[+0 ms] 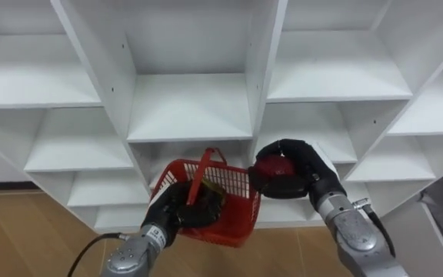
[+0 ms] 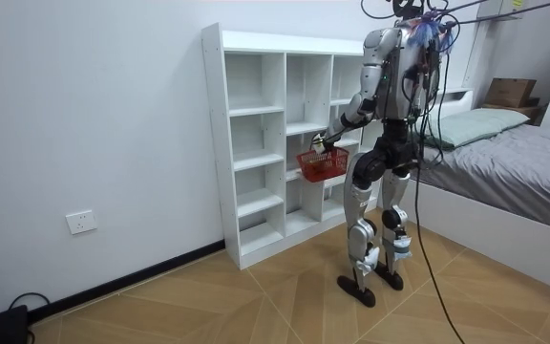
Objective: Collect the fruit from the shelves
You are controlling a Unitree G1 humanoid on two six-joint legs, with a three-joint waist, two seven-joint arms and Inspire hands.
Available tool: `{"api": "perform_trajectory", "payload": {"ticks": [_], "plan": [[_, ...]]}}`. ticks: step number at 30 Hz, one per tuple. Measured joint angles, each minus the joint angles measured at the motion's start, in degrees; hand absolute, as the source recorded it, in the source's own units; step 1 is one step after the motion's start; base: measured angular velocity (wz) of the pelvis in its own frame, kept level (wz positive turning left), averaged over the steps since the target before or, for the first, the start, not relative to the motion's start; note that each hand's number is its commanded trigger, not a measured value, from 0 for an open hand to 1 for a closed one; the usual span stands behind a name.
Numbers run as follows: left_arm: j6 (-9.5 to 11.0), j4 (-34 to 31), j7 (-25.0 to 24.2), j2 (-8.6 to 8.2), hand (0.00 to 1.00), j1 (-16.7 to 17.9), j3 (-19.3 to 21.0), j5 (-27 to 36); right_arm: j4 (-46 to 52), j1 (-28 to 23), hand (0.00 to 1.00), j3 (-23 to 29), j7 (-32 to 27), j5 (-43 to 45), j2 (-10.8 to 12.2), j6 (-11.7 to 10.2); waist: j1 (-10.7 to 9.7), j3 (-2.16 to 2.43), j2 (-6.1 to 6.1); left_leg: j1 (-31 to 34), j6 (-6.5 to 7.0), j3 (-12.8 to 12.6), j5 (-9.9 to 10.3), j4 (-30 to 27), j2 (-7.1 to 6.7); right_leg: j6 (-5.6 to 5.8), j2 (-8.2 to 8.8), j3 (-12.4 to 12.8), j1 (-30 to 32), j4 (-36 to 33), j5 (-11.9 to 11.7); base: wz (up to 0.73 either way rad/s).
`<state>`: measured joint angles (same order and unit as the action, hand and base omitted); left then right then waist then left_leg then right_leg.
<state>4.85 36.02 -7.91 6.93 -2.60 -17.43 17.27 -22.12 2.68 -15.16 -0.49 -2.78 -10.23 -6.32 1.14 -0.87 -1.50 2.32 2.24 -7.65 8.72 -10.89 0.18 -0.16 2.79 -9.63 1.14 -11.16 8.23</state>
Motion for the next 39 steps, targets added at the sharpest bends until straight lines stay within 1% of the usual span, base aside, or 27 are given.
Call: {"api": "perform_trajectory", "payload": {"ticks": [4,8,13,15,21,25,29,30,34,39], "plan": [[-0.01,-0.04,-0.04,-0.09,1.0,0.04,-0.8,-0.03,-0.01,0.0,1.0,-0.14,-0.18,0.82,1.68,0.0,-0.09,0.0,0.0,0.1,0.01,0.01,0.02,-0.05,-0.05,0.0,0.05,0.02,0.1,0.08,0.05,0.0],[0.0,-0.09,-0.06,-0.53,1.0,0.04,-0.87,-0.03,-0.02,-0.01,1.0,-1.76,-0.18,0.82,1.69,0.0,-0.11,0.0,0.0,0.12,0.01,0.01,0.02,-0.03,-0.06,-0.01,0.05,0.07,0.05,0.34,0.05,0.0],[0.0,-1.26,-0.21,-0.67,1.0,0.06,-1.11,-0.02,-0.46,-0.01,1.0,-2.19,-0.25,0.7,1.67,0.0,-0.07,-0.04,0.08,0.12,-0.01,0.03,0.03,-0.01,-0.05,-0.01,0.05,-0.01,0.04,0.35,0.05,0.0],[0.29,-2.34,-0.47,-0.6,1.0,0.05,-2.34,0.01,-1.08,0.0,1.0,-2.28,-0.57,0.58,1.67,0.0,-0.06,-0.14,0.45,0.31,0.01,0.04,0.09,0.03,-0.05,-0.01,0.04,-0.05,0.2,0.35,0.05,0.0],[0.29,-2.34,-1.97,-0.6,1.0,0.37,-4.28,-0.05,-2.36,0.0,1.0,-2.75,-0.73,0.55,1.71,0.0,0.07,0.03,1.33,1.11,0.0,0.0,0.08,0.03,0.0,-0.03,-0.02,-0.01,1.09,0.23,0.04,0.0],[0.28,-2.35,-2.98,-0.58,1.0,0.42,-4.29,-0.04,-2.73,0.08,1.0,-2.75,-0.74,0.49,1.77,0.0,0.05,0.01,1.35,1.26,0.0,0.01,0.09,0.07,0.0,-0.02,-0.03,-0.04,1.15,0.35,0.04,0.0],[0.28,-2.37,-3.88,-0.46,1.0,0.41,-4.24,-0.03,-5.39,0.83,1.0,-2.75,-0.73,0.28,2.33,0.0,0.04,0.01,1.32,1.46,0.0,0.02,0.09,0.09,0.0,-0.02,-0.03,-0.06,1.32,0.35,0.04,0.0],[0.28,-2.46,-4.01,-0.44,1.0,0.41,-4.24,-0.03,-5.85,0.83,1.0,-2.75,-0.73,0.27,2.81,0.0,0.05,0.0,1.32,1.47,0.0,0.02,0.09,0.1,0.0,-0.02,-0.02,-0.06,1.33,0.38,0.04,0.0],[0.27,-3.34,-4.06,-0.43,1.0,0.41,-4.24,-0.03,-6.37,0.83,1.0,-2.75,-0.7,0.25,3.35,0.0,-0.02,-0.02,1.28,1.5,0.0,0.01,0.09,0.12,-0.01,-0.02,-0.02,-0.04,1.35,0.41,0.04,0.0],[0.28,-3.52,-4.09,-0.28,1.0,0.41,-4.2,-0.02,-6.37,0.83,1.0,-2.75,-0.66,-0.42,3.41,0.0,-0.01,-0.07,1.19,1.51,0.0,0.01,0.09,0.13,-0.02,-0.02,-0.01,-0.04,1.35,0.5,0.04,0.0]]}}
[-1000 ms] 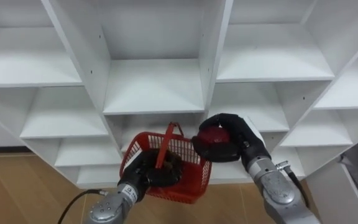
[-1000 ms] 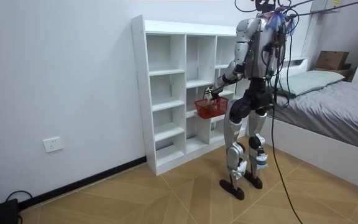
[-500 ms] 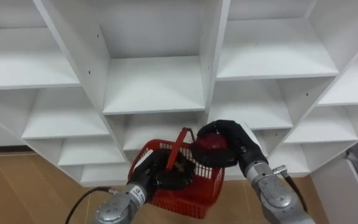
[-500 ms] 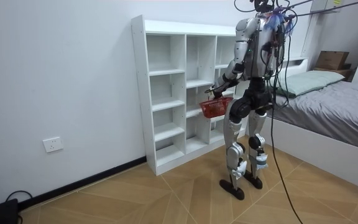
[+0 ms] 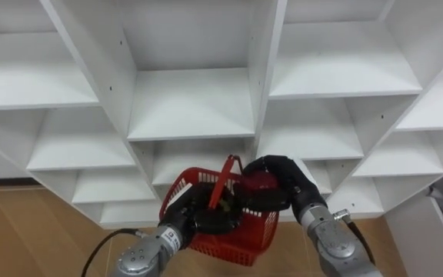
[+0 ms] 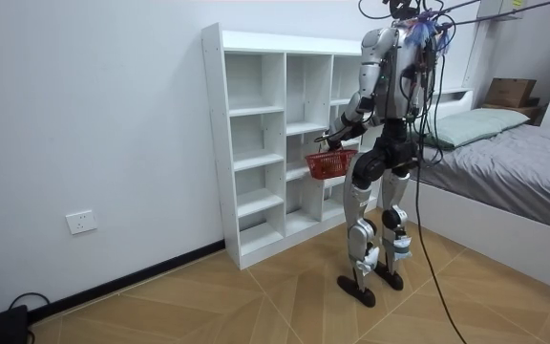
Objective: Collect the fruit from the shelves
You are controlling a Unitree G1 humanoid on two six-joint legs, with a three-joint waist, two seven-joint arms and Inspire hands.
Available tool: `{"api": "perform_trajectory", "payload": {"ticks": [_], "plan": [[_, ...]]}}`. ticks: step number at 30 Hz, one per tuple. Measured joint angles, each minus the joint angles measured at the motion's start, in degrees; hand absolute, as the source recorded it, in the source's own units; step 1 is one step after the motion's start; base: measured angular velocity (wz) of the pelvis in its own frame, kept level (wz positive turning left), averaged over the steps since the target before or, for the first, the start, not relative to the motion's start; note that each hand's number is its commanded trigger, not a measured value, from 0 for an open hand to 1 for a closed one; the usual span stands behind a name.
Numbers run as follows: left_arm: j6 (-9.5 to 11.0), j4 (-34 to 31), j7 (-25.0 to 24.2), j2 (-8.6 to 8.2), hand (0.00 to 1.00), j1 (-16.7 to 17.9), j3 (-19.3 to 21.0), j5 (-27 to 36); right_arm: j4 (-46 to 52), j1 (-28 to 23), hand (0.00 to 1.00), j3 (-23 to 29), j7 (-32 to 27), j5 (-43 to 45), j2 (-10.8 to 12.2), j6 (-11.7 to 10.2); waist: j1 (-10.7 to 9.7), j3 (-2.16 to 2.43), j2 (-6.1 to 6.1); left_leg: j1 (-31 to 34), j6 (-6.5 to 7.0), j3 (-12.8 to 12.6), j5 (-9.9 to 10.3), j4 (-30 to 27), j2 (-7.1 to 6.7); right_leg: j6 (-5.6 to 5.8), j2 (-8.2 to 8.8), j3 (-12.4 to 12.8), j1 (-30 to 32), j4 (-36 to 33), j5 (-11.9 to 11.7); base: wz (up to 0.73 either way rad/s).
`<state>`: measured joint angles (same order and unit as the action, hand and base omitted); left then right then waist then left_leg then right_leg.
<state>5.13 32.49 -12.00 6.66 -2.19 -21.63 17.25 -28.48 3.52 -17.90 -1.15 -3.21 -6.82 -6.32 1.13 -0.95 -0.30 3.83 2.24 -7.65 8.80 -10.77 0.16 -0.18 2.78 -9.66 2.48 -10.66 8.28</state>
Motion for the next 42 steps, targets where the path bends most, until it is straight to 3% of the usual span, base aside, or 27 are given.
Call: {"api": "perform_trajectory", "payload": {"ticks": [4,5,7,9,12,13,23,42], "plan": [[0.0,0.0,0.0,0.09,1.0,0.0,0.0,0.0,0.0,0.0,1.0,0.0,0.0,-1.06,-0.01,0.0,-0.01,-0.07,-0.11,0.04,0.0,0.0,0.0,0.01,-0.01,0.01,0.0,0.01,0.03,0.05,0.01,0.0],[0.0,0.0,0.0,0.1,1.0,0.0,0.0,0.0,0.0,0.0,0.91,0.0,0.0,-1.06,-0.02,0.0,-0.01,-0.08,-0.12,0.05,0.0,0.0,0.0,0.01,-0.01,0.01,0.0,0.01,0.04,0.05,0.01,0.0],[0.0,0.0,0.0,0.09,1.0,0.0,0.0,0.03,-0.03,0.0,0.53,-0.03,0.0,-1.16,0.0,0.0,-0.01,-0.1,-0.15,0.09,0.0,-0.01,0.0,0.01,-0.01,0.01,0.0,0.01,0.08,0.06,0.01,0.0],[0.0,0.0,0.0,0.07,1.0,0.0,0.0,0.03,-0.04,0.0,0.48,-0.04,0.01,-1.29,0.02,0.0,0.0,-0.11,-0.18,0.16,0.0,-0.01,0.0,0.01,-0.01,0.01,0.0,0.01,0.14,0.06,0.01,0.0],[0.0,-0.02,0.0,0.09,1.0,0.0,0.01,0.02,-0.04,0.0,0.06,-0.03,0.0,-1.3,0.03,0.0,-0.02,-0.12,-0.2,0.62,0.0,-0.01,0.0,-0.03,-0.01,0.01,0.0,0.02,0.58,0.03,0.0,0.0],[0.0,-0.02,0.0,0.12,1.0,0.0,0.01,0.02,-0.04,-0.01,0.0,-0.03,0.0,-1.3,0.03,0.0,-0.02,-0.13,-0.21,0.64,0.0,-0.01,0.0,-0.03,-0.01,0.01,0.0,0.02,0.6,0.03,0.0,0.0],[-0.03,-1.71,-0.04,1.08,1.0,0.01,0.09,-0.07,-0.03,0.17,0.0,0.0,-0.73,-1.68,0.11,-0.06,-0.44,-0.2,-0.41,0.8,0.0,0.0,0.0,-0.04,-0.07,0.07,0.05,-0.01,0.68,0.15,0.05,0.0],[-0.15,-1.86,-0.03,1.1,1.0,0.16,0.03,-0.09,-0.03,0.41,0.0,-0.11,-0.73,-3.28,0.11,-0.34,-0.77,-0.15,-0.47,0.64,0.0,0.0,-0.01,-0.1,-0.06,0.07,0.04,0.0,0.53,0.08,0.05,0.0]]}}
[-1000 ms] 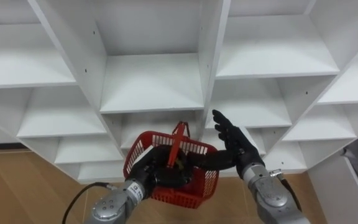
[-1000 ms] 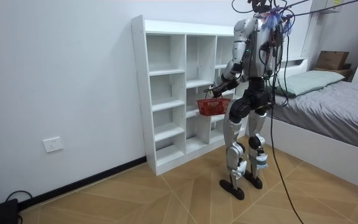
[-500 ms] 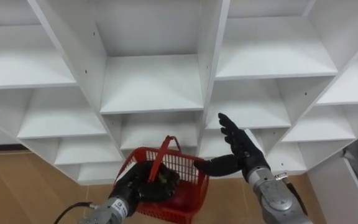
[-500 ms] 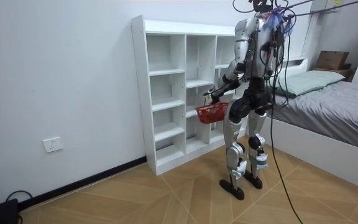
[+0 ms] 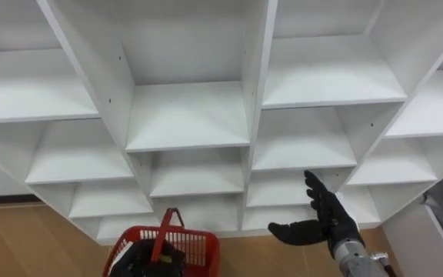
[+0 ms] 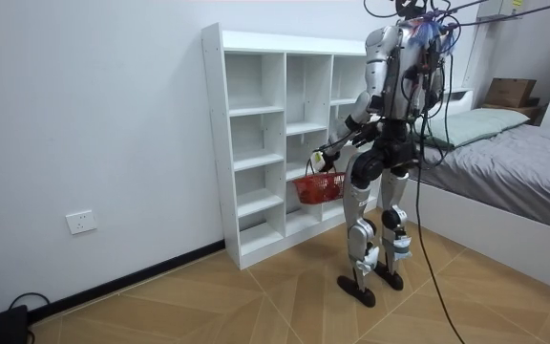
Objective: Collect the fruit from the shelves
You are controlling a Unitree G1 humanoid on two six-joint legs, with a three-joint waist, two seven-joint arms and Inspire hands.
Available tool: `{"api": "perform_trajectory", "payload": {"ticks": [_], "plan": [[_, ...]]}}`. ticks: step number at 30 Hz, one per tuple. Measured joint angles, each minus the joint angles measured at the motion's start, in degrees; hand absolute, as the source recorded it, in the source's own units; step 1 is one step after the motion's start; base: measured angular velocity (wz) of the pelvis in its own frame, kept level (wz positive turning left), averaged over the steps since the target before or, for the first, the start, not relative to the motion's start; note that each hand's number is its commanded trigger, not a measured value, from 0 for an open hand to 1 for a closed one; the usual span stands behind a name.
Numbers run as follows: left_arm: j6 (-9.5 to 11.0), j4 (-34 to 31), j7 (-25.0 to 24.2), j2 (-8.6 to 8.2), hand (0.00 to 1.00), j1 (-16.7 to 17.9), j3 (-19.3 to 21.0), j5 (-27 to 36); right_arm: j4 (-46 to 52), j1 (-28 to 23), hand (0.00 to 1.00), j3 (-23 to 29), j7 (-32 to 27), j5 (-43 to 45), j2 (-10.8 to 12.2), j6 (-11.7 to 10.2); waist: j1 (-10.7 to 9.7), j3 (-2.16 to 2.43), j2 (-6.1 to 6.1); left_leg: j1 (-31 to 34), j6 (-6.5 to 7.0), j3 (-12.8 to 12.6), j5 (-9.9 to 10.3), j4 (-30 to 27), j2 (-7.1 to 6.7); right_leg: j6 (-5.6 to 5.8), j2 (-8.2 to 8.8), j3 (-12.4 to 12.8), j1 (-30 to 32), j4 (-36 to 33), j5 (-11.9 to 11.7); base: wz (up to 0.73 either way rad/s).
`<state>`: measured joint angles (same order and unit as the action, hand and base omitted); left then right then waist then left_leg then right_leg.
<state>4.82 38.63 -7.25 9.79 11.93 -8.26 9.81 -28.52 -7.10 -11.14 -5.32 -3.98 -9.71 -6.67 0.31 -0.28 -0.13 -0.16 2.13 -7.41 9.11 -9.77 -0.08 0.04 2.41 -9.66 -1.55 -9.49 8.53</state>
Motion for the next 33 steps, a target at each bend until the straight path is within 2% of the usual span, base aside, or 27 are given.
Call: {"api": "perform_trajectory", "payload": {"ticks": [3,9,13,18,24,29,33], "plan": [[0.05,1.78,1.05,-0.28,1.0,0.94,1.32,-1.15,-2.0,-0.96,0.0,0.36,-0.43,0.5,0.0,-0.97,-0.2,-0.07,-0.17,-0.93,-0.02,0.65,0.03,0.3,-0.21,0.12,0.03,-0.59,-1.16,0.92,0.09,0.11],[0.37,4.19,3.38,-0.15,1.0,1.82,2.22,-1.5,-6.85,-1.45,0.0,3.21,-0.77,1.79,0.05,-1.21,-0.22,-0.02,-0.6,-0.83,0.0,2.29,0.05,0.44,-0.68,0.4,0.3,-1.46,-1.69,0.94,0.63,0.13],[0.6,6.4,4.31,-0.18,1.0,1.77,4.18,-1.46,-7.52,-2.96,0.0,4.32,-0.78,2.11,0.04,-1.66,-0.25,0.0,-0.81,-1.15,-0.02,2.33,0.06,0.53,-0.69,0.42,0.3,-1.51,-2.42,1.11,0.66,0.01],[1.67,14.05,5.53,-0.34,1.0,1.21,8.09,-1.44,-15.74,-3.86,0.0,6.55,-1.05,2.65,0.2,-2.12,-0.09,0.16,-1.13,-2.72,-0.03,2.2,0.45,1.02,-0.72,0.5,0.21,-1.49,-4.2,1.81,0.75,-0.01],[1.68,16.4,6.82,-0.31,1.0,2.46,12.87,-1.26,-17.43,-8.94,0.0,11.15,-2.64,2.0,-0.07,-2.14,-0.12,0.15,-0.84,-3.57,0.06,2.19,0.69,1.0,-0.81,0.66,0.25,-1.35,-4.67,1.85,0.91,0.0],[1.7,18.85,6.64,-0.27,1.0,2.29,15.36,-1.18,-22.51,-9.44,0.0,14.29,-3.28,1.66,-0.16,-2.27,-0.08,0.04,-0.73,-4.36,-0.02,1.86,0.8,1.14,-0.8,0.63,0.23,-1.32,-5.4,1.83,1.16,-0.01],[1.72,21.81,6.85,-0.37,1.0,2.62,17.58,-0.84,-27.37,-9.49,0.0,15.15,-4.18,1.18,-0.05,-2.13,-0.01,0.16,-1.15,-4.54,-0.05,1.56,0.95,1.15,-0.75,0.64,0.21,-1.25,-5.5,1.75,1.35,0.0]]}}
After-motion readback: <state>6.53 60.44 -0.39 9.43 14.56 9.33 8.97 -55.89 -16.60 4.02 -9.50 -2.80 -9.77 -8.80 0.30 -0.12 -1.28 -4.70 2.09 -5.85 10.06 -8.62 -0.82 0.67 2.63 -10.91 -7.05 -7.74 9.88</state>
